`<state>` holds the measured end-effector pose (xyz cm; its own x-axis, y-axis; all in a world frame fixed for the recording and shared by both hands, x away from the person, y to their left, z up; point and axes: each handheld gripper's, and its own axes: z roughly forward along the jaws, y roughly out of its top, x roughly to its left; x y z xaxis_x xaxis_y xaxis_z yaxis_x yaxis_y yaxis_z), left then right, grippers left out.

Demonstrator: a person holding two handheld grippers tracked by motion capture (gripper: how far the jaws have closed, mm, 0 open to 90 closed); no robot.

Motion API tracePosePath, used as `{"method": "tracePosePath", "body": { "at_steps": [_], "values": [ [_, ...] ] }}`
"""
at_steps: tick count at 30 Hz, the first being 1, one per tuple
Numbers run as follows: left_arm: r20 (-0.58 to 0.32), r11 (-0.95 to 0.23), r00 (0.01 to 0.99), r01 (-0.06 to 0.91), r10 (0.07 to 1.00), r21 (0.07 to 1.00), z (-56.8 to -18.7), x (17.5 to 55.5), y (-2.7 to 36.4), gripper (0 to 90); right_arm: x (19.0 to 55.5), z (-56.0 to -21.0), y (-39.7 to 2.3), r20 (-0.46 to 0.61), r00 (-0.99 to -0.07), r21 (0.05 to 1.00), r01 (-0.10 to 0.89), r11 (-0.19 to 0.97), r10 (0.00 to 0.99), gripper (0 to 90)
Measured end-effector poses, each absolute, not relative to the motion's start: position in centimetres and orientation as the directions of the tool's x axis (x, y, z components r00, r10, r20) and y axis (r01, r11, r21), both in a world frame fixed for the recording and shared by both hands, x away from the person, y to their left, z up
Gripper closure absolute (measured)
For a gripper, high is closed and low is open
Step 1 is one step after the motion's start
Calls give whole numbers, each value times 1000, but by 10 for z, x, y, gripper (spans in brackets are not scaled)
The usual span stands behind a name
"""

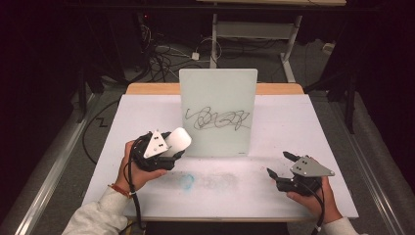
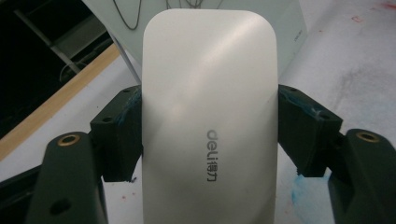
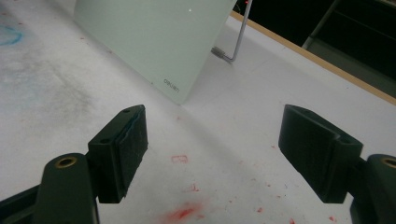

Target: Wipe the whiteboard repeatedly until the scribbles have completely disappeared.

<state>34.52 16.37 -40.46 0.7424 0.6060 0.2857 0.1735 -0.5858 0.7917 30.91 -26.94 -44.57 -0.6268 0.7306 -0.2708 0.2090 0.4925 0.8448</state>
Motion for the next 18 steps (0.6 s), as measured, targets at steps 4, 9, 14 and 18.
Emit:
{"method": "tracePosePath", "body": {
  "at_steps": [4,9,14,18],
  "values": [
    [306,-571,713,159,631,806,-401,346,156,291,309,-445,-269,-270,-623,847,208,488,734,244],
    [340,-566,676,139,654,813,-398,349,150,291,309,-446,-267,-280,-628,842,203,500,726,244],
    [386,-579,629,127,675,806,-398,358,141,291,309,-447,-267,-281,-626,840,207,502,727,244],
    [433,-596,594,99,678,797,-396,364,134,291,310,-449,-266,-279,-627,836,215,505,728,244]
  ]
}}
